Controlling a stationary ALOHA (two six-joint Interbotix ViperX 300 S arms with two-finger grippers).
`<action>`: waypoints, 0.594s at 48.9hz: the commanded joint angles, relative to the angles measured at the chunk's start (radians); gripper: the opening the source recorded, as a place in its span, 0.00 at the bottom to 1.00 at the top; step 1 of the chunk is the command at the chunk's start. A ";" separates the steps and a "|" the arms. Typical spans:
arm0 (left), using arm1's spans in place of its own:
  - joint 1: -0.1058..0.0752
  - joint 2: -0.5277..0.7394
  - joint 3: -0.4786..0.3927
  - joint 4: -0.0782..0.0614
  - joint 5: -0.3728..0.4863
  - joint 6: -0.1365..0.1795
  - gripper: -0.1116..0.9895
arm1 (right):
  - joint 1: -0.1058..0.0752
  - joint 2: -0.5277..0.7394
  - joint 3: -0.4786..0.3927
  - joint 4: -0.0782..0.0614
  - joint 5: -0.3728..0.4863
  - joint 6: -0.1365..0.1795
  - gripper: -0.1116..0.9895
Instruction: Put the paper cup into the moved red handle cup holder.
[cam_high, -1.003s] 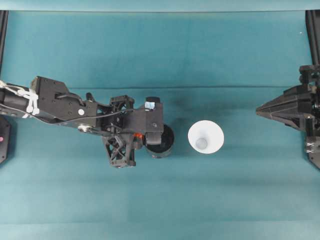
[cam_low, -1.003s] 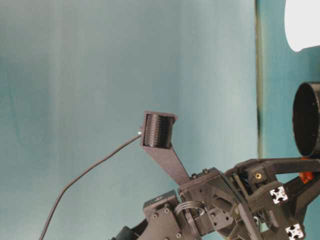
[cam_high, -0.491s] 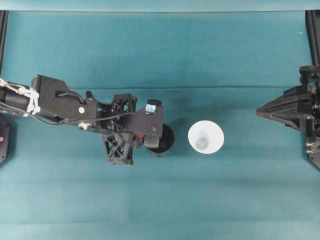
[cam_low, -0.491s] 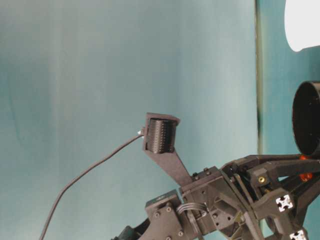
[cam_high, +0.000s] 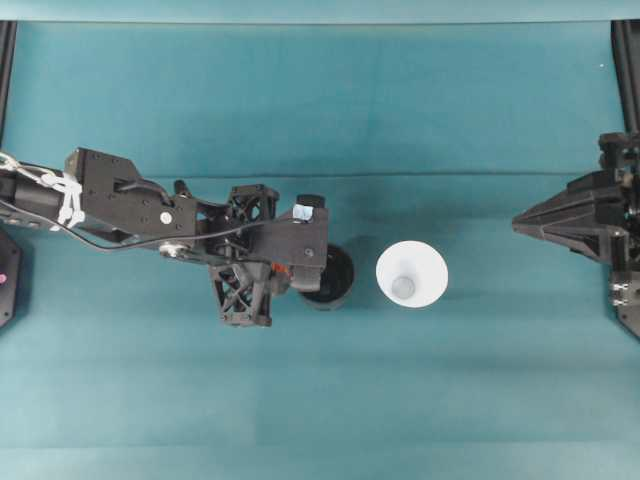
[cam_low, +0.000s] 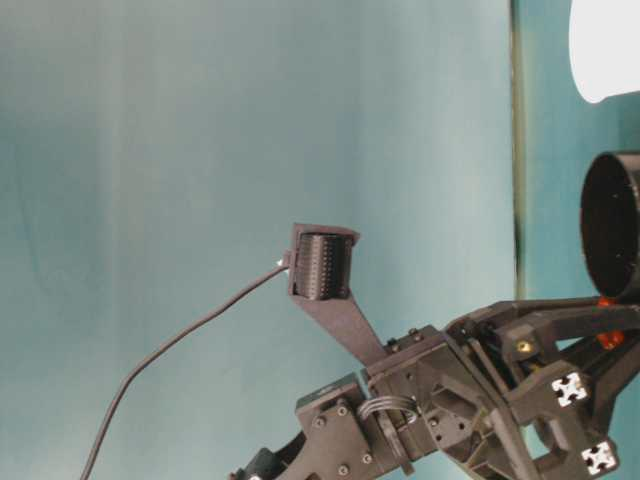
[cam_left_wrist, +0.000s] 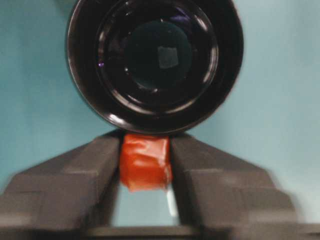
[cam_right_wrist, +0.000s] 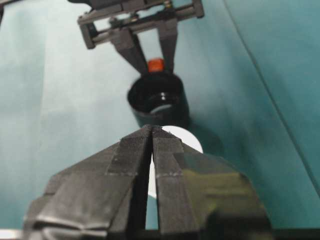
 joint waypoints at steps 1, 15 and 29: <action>-0.003 -0.006 0.000 0.005 -0.008 0.002 0.67 | -0.003 0.008 -0.021 0.002 -0.003 0.009 0.04; -0.003 -0.021 0.006 0.005 -0.008 0.005 0.89 | -0.009 0.008 -0.021 0.003 0.035 0.014 0.04; -0.003 -0.264 0.072 0.005 0.041 0.017 0.89 | -0.017 0.017 -0.044 0.002 0.103 0.044 0.04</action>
